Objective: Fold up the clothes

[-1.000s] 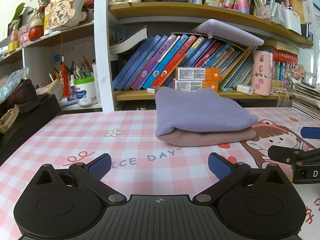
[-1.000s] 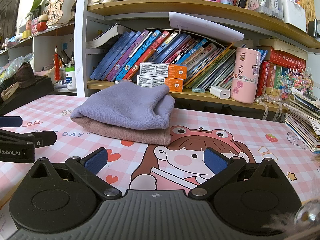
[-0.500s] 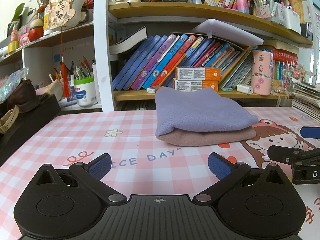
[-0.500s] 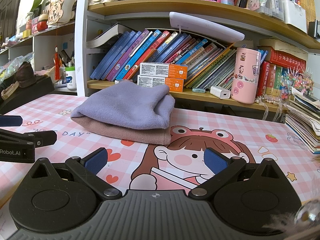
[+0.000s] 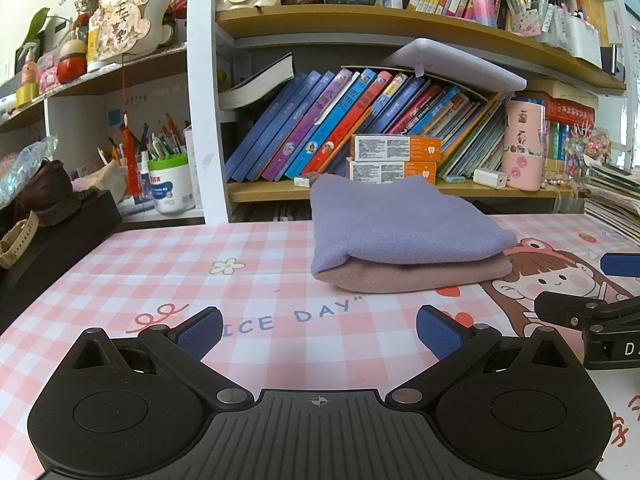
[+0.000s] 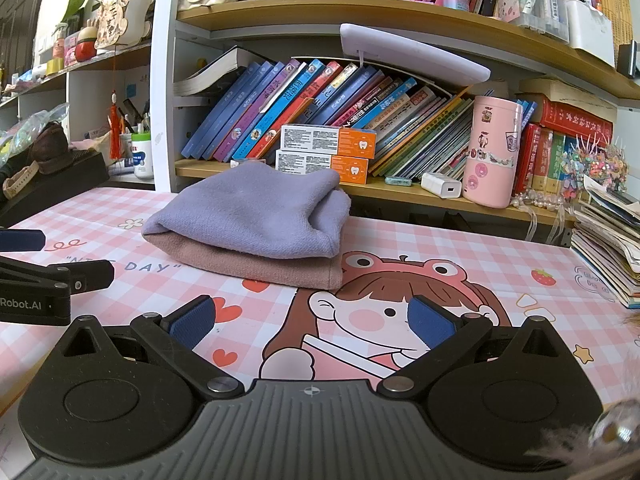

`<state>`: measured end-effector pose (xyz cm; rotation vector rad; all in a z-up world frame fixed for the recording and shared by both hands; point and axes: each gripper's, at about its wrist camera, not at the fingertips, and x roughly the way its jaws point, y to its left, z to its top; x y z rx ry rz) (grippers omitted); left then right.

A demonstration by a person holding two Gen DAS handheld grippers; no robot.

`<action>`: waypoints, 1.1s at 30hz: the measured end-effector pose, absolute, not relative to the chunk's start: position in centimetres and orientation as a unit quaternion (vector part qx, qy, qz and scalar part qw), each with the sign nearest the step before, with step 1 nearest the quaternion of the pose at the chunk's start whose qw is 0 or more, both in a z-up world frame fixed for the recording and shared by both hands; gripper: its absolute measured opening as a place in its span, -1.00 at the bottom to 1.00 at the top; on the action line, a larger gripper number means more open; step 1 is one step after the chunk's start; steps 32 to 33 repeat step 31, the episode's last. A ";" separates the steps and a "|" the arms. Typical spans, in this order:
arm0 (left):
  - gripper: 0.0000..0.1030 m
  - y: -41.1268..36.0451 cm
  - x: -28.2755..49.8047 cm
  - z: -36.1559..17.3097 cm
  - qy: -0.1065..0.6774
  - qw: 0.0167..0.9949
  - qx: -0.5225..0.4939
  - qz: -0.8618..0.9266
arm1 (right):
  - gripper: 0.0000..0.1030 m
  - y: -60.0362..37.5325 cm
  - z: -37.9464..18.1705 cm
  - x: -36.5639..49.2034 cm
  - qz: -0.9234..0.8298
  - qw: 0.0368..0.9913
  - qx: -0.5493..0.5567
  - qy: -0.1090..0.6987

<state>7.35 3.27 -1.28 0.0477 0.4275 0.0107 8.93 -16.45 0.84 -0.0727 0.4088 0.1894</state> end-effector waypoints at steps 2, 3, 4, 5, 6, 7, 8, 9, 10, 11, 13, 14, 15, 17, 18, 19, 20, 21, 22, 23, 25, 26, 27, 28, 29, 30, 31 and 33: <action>1.00 3.3 7.3 -1.3 0.212 0.977 0.024 0.005 | 1.00 -16.4 0.8 8.9 0.094 0.974 -0.036 0.203; 1.00 3.3 7.3 -1.3 0.212 0.977 0.024 0.005 | 1.00 -16.4 0.8 8.9 0.094 0.974 -0.037 0.203; 1.00 3.3 7.3 -1.3 0.212 0.977 0.024 0.006 | 1.00 -16.4 0.8 8.9 0.094 0.974 -0.037 0.203; 1.00 3.3 7.4 -1.3 0.212 0.977 0.024 0.006 | 1.00 -16.4 0.8 8.9 0.094 0.974 -0.037 0.203; 1.00 3.3 7.4 -1.3 0.213 0.977 0.024 0.006 | 1.00 -16.4 0.8 8.9 0.094 0.974 -0.037 0.203; 1.00 3.3 7.4 -1.3 0.213 0.977 0.024 0.006 | 1.00 -16.4 0.8 9.0 0.095 0.974 -0.037 0.203; 1.00 3.3 7.4 -1.3 0.213 0.977 0.023 0.006 | 1.00 -16.4 0.8 9.0 0.095 0.974 -0.037 0.203; 1.00 3.3 7.4 -1.3 0.214 0.977 0.023 0.006 | 1.00 -16.4 0.8 9.0 0.095 0.974 -0.037 0.203; 1.00 3.4 7.4 -1.3 0.214 0.977 0.022 0.005 | 1.00 -16.4 0.8 9.0 0.095 0.974 -0.037 0.203; 1.00 3.4 7.4 -1.3 0.214 0.977 0.021 0.003 | 1.00 -16.4 0.8 9.0 0.095 0.974 -0.037 0.203; 1.00 3.4 7.4 -1.3 0.214 0.977 0.019 0.002 | 1.00 -16.4 0.8 9.0 0.095 0.974 -0.038 0.203; 1.00 3.4 7.4 -1.3 0.214 0.977 0.019 0.000 | 1.00 -16.4 0.8 9.0 0.095 0.974 -0.038 0.203; 1.00 3.4 7.4 -1.3 0.213 0.977 0.020 -0.001 | 1.00 -16.4 0.8 9.0 0.095 0.974 -0.038 0.203; 1.00 3.4 7.3 -1.3 0.212 0.977 0.021 -0.001 | 1.00 -16.4 0.8 8.9 0.096 0.974 -0.038 0.204; 1.00 3.4 7.3 -1.3 0.211 0.977 0.022 -0.001 | 1.00 -16.4 0.8 8.9 0.096 0.974 -0.038 0.204; 1.00 3.4 7.3 -1.3 0.211 0.977 0.021 -0.001 | 1.00 -16.4 0.8 8.9 0.096 0.974 -0.039 0.204; 1.00 3.4 7.3 -1.3 0.211 0.977 0.021 -0.001 | 1.00 -16.4 0.8 8.9 0.096 0.973 -0.039 0.204; 1.00 3.4 7.3 -1.3 0.211 0.977 0.020 -0.001 | 1.00 -16.3 0.8 9.0 0.096 0.973 -0.039 0.204; 1.00 3.4 7.3 -1.3 0.210 0.977 0.020 0.000 | 1.00 -16.3 0.8 9.0 0.096 0.973 -0.039 0.205; 1.00 3.4 7.3 -1.3 0.210 0.978 0.019 0.000 | 1.00 -16.3 0.8 9.0 0.096 0.973 -0.040 0.205; 1.00 3.4 7.3 -1.3 0.210 0.978 0.020 0.000 | 1.00 -16.3 0.8 9.0 0.096 0.973 -0.040 0.206; 1.00 3.4 7.3 -1.3 0.210 0.978 0.020 0.001 | 1.00 -16.3 0.8 9.0 0.096 0.973 -0.040 0.206; 1.00 3.4 7.3 -1.3 0.210 0.977 0.021 0.001 | 1.00 -16.3 0.8 9.0 0.096 0.973 -0.040 0.206; 1.00 3.4 7.4 -1.3 0.211 0.977 0.021 0.003 | 1.00 -16.3 0.8 9.0 0.096 0.973 -0.041 0.206; 1.00 3.4 7.4 -1.3 0.213 0.977 0.020 0.004 | 1.00 -16.3 0.8 9.0 0.096 0.973 -0.041 0.206; 1.00 3.4 7.4 -1.3 0.214 0.977 0.020 0.006 | 1.00 -16.3 0.8 9.0 0.096 0.973 -0.041 0.206; 1.00 3.5 7.5 -1.3 0.214 0.977 0.019 0.008 | 1.00 -16.3 0.8 9.0 0.096 0.973 -0.041 0.206; 1.00 3.5 7.5 -1.3 0.214 0.977 0.019 0.008 | 1.00 -16.3 0.8 9.0 0.096 0.973 -0.041 0.206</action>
